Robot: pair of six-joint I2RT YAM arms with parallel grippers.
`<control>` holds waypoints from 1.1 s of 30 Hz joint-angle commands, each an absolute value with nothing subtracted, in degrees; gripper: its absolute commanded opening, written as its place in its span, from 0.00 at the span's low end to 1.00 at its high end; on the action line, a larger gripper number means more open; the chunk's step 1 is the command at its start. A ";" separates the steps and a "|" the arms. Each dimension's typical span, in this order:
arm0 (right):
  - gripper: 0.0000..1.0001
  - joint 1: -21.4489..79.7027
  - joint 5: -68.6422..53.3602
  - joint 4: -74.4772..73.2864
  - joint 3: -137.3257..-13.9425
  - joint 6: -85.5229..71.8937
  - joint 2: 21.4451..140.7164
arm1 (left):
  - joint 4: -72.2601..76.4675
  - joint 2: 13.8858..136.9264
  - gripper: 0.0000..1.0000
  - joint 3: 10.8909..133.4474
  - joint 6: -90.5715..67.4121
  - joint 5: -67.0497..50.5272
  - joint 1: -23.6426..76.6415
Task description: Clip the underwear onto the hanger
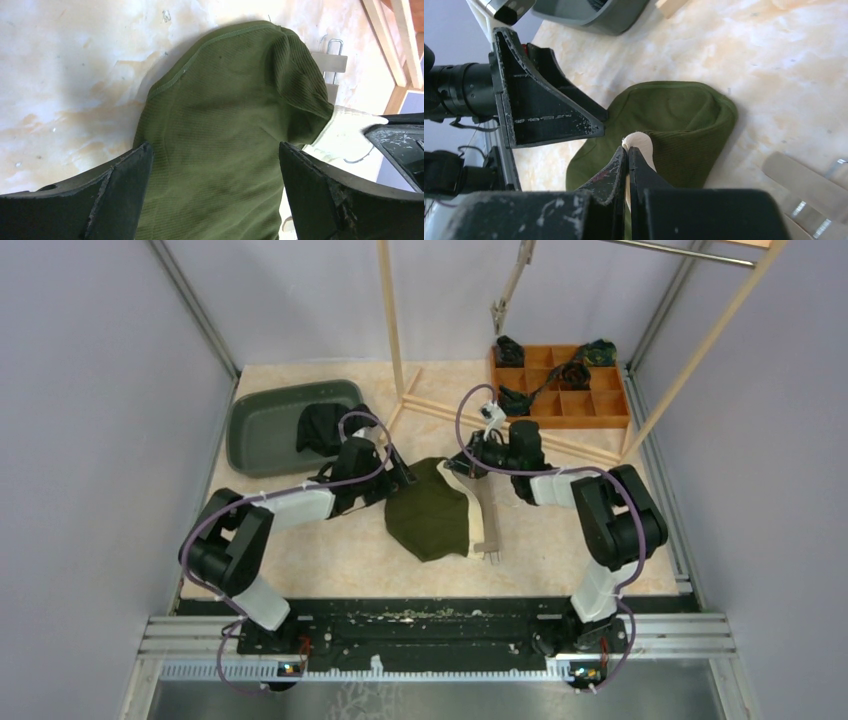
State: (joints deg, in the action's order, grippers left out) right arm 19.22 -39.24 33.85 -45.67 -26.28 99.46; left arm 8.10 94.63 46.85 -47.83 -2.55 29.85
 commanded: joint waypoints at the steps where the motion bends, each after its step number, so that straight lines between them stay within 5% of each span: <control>1: 0.00 21.22 -43.36 40.12 -48.71 -25.53 100.56 | 12.36 89.77 1.00 44.42 -48.56 -1.16 29.54; 26: 0.00 21.72 -37.87 42.75 -47.44 -25.84 102.16 | 28.64 103.74 0.99 48.34 -54.32 -5.37 30.02; 33: 0.00 21.73 -32.89 38.43 -49.24 -24.99 103.48 | 14.75 101.92 1.00 49.11 -53.49 -0.32 30.01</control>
State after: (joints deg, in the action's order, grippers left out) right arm 21.26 -36.16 38.20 -46.24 -26.09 102.26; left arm 23.44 103.48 48.75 -53.98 -3.99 29.87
